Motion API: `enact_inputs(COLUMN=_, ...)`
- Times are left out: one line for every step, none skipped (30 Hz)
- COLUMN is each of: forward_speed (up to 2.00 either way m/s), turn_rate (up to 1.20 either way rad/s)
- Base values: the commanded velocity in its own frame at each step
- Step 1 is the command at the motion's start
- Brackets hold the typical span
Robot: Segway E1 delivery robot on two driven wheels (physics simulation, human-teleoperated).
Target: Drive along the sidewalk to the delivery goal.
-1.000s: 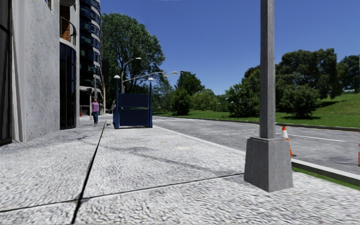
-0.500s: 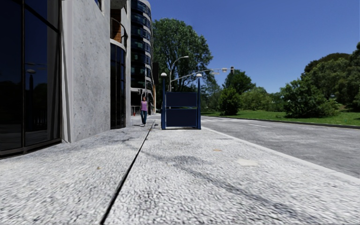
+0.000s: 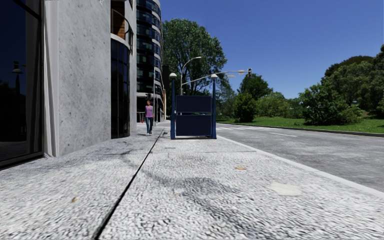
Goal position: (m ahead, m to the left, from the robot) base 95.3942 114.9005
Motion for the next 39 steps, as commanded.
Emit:
enact_inputs(forward_speed=0.0, turn_rate=0.0)
enact_inputs(forward_speed=0.0, turn_rate=0.0)
enact_inputs(forward_speed=0.0, turn_rate=0.0)
enact_inputs(forward_speed=0.0, turn_rate=0.0)
enact_inputs(forward_speed=0.1, turn_rate=0.0)
enact_inputs(forward_speed=0.27, turn_rate=0.0)
enact_inputs(forward_speed=0.46, turn_rate=0.0)
enact_inputs(forward_speed=0.46, turn_rate=0.0)
enact_inputs(forward_speed=0.66, turn_rate=0.0)
enact_inputs(forward_speed=0.74, turn_rate=0.0)
enact_inputs(forward_speed=0.74, turn_rate=0.0)
enact_inputs(forward_speed=0.76, turn_rate=0.0)
enact_inputs(forward_speed=0.76, turn_rate=0.0)
enact_inputs(forward_speed=0.76, turn_rate=0.0)
enact_inputs(forward_speed=0.76, turn_rate=0.0)
enact_inputs(forward_speed=0.76, turn_rate=0.0)
enact_inputs(forward_speed=0.76, turn_rate=0.0)
enact_inputs(forward_speed=0.76, turn_rate=0.0)
enact_inputs(forward_speed=0.76, turn_rate=0.0)
enact_inputs(forward_speed=0.76, turn_rate=0.0)
enact_inputs(forward_speed=0.76, turn_rate=0.0)
enact_inputs(forward_speed=0.76, turn_rate=0.0)
enact_inputs(forward_speed=0.76, turn_rate=0.0)
enact_inputs(forward_speed=0.76, turn_rate=0.0)
enact_inputs(forward_speed=0.76, turn_rate=0.0)
enact_inputs(forward_speed=0.76, turn_rate=0.0)
enact_inputs(forward_speed=0.76, turn_rate=0.0)
enact_inputs(forward_speed=0.76, turn_rate=0.0)
enact_inputs(forward_speed=0.76, turn_rate=0.0)
enact_inputs(forward_speed=0.76, turn_rate=0.0)
enact_inputs(forward_speed=0.75, turn_rate=0.0)
enact_inputs(forward_speed=0.75, turn_rate=0.0)
enact_inputs(forward_speed=0.75, turn_rate=0.0)
enact_inputs(forward_speed=0.75, turn_rate=0.0)
enact_inputs(forward_speed=0.75, turn_rate=0.0)
enact_inputs(forward_speed=0.75, turn_rate=0.0)
enact_inputs(forward_speed=0.75, turn_rate=0.0)
enact_inputs(forward_speed=0.75, turn_rate=0.0)
enact_inputs(forward_speed=0.75, turn_rate=0.0)
